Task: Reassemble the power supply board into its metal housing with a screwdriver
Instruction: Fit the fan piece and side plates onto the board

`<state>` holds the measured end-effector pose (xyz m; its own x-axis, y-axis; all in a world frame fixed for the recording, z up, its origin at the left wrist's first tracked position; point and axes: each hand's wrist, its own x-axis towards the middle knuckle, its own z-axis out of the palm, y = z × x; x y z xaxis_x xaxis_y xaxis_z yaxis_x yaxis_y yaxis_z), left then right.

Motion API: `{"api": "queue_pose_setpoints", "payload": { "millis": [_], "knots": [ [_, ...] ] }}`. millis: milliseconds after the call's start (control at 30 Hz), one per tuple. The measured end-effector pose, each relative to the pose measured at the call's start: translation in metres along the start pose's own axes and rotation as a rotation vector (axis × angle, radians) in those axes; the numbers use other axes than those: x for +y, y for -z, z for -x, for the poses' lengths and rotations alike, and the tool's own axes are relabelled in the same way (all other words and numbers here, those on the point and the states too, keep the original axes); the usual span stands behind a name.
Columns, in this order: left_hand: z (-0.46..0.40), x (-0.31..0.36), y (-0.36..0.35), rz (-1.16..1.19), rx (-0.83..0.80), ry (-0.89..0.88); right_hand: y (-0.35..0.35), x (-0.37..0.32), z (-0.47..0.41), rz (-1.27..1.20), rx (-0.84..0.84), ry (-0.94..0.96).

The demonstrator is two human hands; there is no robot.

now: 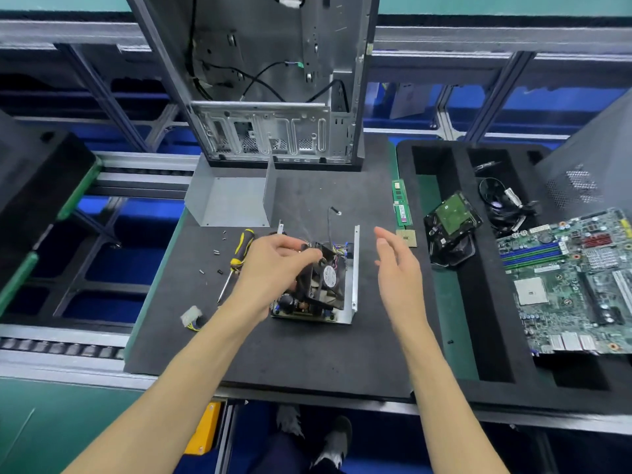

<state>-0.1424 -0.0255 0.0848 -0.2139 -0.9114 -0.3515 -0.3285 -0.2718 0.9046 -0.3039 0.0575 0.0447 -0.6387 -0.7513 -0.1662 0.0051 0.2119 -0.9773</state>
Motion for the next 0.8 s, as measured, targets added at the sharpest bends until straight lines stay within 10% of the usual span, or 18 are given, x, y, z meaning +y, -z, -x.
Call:
{"api": "queue_pose_setpoints", "payload": {
  "millis": [433, 800],
  "knots": [
    [-0.008, -0.003, -0.038, -0.043, -0.233, 0.063, -0.029, 0.023, -0.005, -0.06, -0.076, -0.135],
    [-0.015, -0.012, -0.041, -0.638, -0.217, -0.132, -0.035, 0.03, -0.007, -0.082, -0.04, -0.099]
  ]
}}
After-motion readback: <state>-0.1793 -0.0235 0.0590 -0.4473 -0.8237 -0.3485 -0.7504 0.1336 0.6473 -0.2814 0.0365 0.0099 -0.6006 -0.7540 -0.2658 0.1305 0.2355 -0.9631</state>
